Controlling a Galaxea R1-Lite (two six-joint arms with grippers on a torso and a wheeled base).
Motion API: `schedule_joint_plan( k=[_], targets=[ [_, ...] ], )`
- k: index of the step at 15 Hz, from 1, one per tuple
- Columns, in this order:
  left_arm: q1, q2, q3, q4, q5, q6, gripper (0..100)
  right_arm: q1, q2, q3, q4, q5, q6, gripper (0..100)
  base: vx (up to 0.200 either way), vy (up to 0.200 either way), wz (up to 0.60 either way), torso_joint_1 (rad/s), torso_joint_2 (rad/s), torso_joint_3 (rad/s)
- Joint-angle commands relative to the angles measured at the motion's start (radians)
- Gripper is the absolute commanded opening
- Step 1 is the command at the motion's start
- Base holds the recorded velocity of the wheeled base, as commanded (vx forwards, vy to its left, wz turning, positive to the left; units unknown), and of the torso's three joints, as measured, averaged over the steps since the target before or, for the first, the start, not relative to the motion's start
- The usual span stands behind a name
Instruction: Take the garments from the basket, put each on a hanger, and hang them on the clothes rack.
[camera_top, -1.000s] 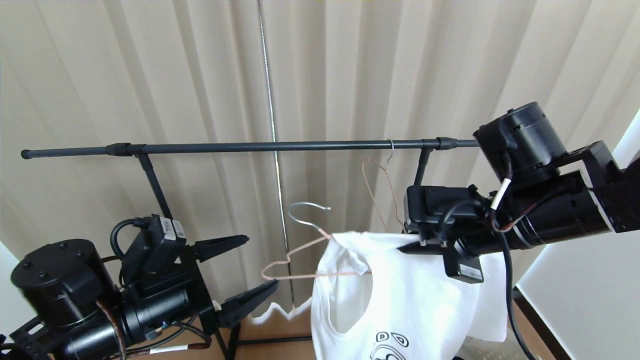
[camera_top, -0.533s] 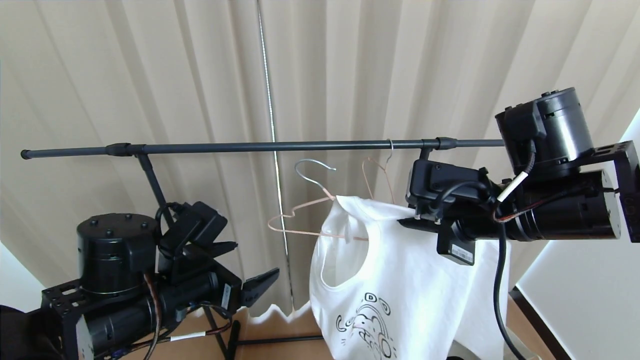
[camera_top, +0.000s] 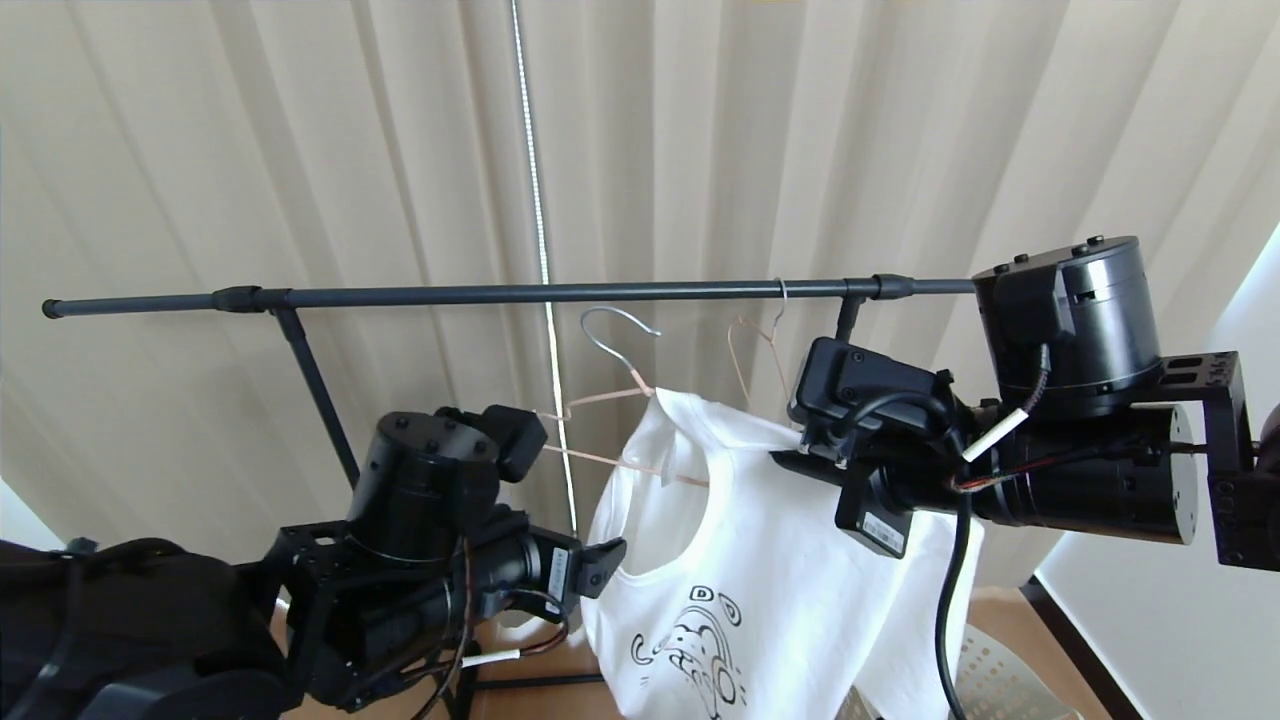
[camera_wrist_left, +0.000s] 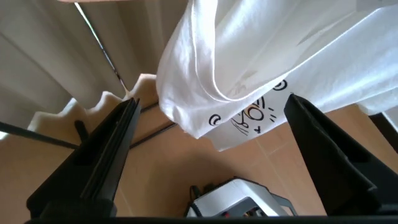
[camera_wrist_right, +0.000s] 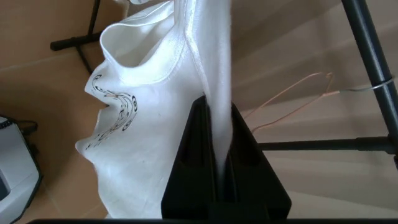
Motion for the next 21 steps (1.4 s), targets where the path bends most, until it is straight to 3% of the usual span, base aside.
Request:
schedule_joint_plan(
  k=[1,4,8,12,13,17,19,21],
  targets=[
    [-0.026,0.108,-0.040,0.000,0.043,-0.034,100,0.017,-0.009,0.007,0.000,0.001,0.009,0,0.000,0.000,0.00,0.000,0.00,0.000],
    [-0.031,0.166,-0.076,-0.001,0.075,-0.079,100,0.020,-0.027,0.007,0.000,0.002,0.014,0,0.000,0.000,0.00,0.000,0.00,0.000],
    [-0.028,0.241,-0.114,-0.009,0.203,-0.091,100,0.037,-0.038,0.021,0.000,0.005,0.017,0,0.000,0.000,0.00,0.000,0.00,0.000],
    [-0.022,0.256,-0.114,-0.011,0.204,-0.097,100,0.037,-0.056,0.022,0.000,0.005,0.019,0,0.000,0.000,0.00,0.000,0.00,0.000],
    [-0.022,0.256,-0.114,-0.012,0.204,-0.097,0,0.037,-0.059,0.024,0.000,0.005,0.022,0,0.000,0.000,0.00,0.000,0.00,0.000],
    [-0.014,0.189,-0.094,-0.012,0.203,-0.082,0,0.017,-0.092,0.097,-0.048,0.008,0.048,0,0.000,0.000,0.00,0.000,0.00,0.000],
    [0.003,0.141,-0.088,-0.012,0.203,-0.061,0,0.015,-0.104,0.165,-0.128,0.011,0.066,0,0.000,0.000,0.00,0.000,0.00,0.000],
    [0.035,0.108,-0.089,-0.012,0.201,-0.042,0,-0.006,-0.102,0.269,-0.267,0.048,0.144,0,0.000,0.000,0.00,0.000,0.00,0.000]
  ],
)
